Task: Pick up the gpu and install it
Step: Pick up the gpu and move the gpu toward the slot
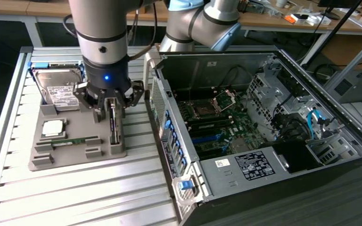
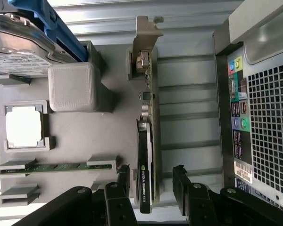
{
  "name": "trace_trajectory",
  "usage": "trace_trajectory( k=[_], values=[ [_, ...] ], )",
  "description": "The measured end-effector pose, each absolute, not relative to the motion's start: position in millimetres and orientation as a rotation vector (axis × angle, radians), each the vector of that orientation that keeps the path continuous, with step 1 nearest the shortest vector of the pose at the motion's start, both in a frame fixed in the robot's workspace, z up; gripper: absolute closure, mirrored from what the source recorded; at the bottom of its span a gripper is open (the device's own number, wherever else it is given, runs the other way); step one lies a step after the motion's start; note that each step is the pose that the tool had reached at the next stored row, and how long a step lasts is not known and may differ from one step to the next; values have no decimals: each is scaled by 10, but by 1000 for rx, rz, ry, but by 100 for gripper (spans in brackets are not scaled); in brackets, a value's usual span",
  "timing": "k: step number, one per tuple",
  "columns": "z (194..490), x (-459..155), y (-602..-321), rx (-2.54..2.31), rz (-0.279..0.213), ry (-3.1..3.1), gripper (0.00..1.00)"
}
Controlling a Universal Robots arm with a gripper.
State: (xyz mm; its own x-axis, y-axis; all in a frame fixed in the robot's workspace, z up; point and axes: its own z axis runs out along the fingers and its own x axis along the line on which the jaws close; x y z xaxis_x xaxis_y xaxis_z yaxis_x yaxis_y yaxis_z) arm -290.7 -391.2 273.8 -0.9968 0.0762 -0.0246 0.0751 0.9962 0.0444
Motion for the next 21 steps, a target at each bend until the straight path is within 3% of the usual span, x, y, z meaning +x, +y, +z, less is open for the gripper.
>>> trace_trajectory(
  k=[6, 21],
  values=[
    [2663, -2907, -3746, 118, 68, 3112, 50],
    [2516, -2914, -3710, 118, 68, 3112, 50]
  ],
)
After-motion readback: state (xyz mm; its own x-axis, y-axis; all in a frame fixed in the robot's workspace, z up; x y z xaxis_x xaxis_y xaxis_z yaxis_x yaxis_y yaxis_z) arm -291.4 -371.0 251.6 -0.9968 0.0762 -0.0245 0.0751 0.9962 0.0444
